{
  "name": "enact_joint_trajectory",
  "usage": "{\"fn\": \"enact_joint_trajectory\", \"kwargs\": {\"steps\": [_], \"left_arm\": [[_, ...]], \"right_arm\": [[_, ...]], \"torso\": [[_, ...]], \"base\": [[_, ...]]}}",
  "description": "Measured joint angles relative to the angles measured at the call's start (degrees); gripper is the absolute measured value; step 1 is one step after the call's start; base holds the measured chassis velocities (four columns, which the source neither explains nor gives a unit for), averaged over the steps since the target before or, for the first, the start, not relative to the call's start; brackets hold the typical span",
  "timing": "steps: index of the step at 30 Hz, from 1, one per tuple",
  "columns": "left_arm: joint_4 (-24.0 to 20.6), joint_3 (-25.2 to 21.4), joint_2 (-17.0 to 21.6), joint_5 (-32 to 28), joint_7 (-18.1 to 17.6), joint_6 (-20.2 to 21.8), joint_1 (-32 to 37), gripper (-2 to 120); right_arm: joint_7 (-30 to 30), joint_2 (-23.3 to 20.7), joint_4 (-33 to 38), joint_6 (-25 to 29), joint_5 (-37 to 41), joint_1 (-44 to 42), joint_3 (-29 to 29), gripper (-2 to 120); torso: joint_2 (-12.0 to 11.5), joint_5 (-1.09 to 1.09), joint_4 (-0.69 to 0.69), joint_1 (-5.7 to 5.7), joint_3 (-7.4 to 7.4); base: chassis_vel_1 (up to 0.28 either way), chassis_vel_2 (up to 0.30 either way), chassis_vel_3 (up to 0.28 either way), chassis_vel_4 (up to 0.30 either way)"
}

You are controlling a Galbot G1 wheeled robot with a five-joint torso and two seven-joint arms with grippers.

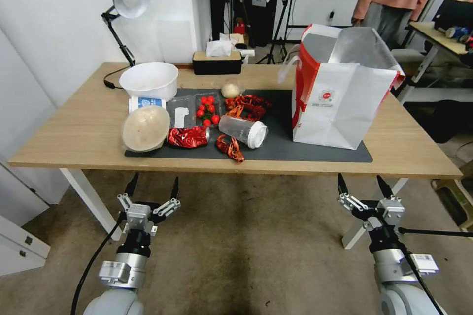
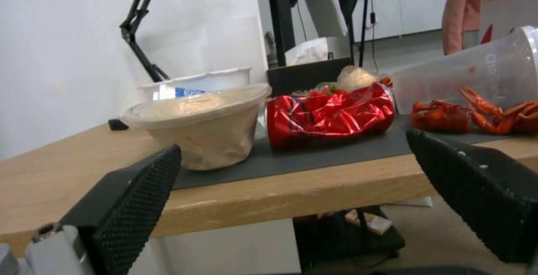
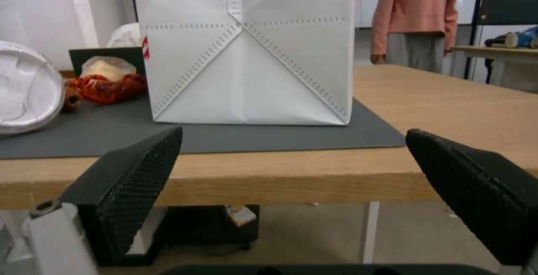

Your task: Pick up the food delivery bag from the floor and place it on the table.

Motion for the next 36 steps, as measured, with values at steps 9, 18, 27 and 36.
{"fn": "enact_joint_trajectory", "kwargs": {"steps": [9, 18, 27, 36], "left_arm": [[0.1, 0.0, 0.0, 0.1, 0.0, 0.0, -0.1, 100], [0.1, 0.0, 0.0, 0.2, 0.1, 0.0, -0.1, 100], [0.1, 0.0, 0.0, 0.2, 0.1, 0.0, -0.1, 100], [0.1, 0.0, 0.0, 0.2, 0.1, 0.0, -0.1, 100]], "right_arm": [[-0.6, 0.1, -0.7, 0.1, -0.2, 0.3, 0.0, 100], [-0.6, 0.1, -0.7, 0.1, -0.2, 0.4, 0.0, 100], [-0.6, 0.1, -0.7, 0.1, -0.2, 0.4, 0.0, 100], [-0.5, 0.1, -0.7, 0.1, -0.2, 0.4, 0.0, 100]], "torso": [[0.0, 0.0, 0.0, 0.0, 0.0], [0.0, 0.0, 0.0, 0.0, 0.0], [0.0, 0.0, 0.0, 0.0, 0.0], [0.0, 0.0, 0.0, 0.0, 0.0]], "base": [[0.0, 0.0, 0.0, 0.0], [0.0, 0.0, 0.0, 0.0], [0.0, 0.0, 0.0, 0.0], [0.0, 0.0, 0.0, 0.0]]}}
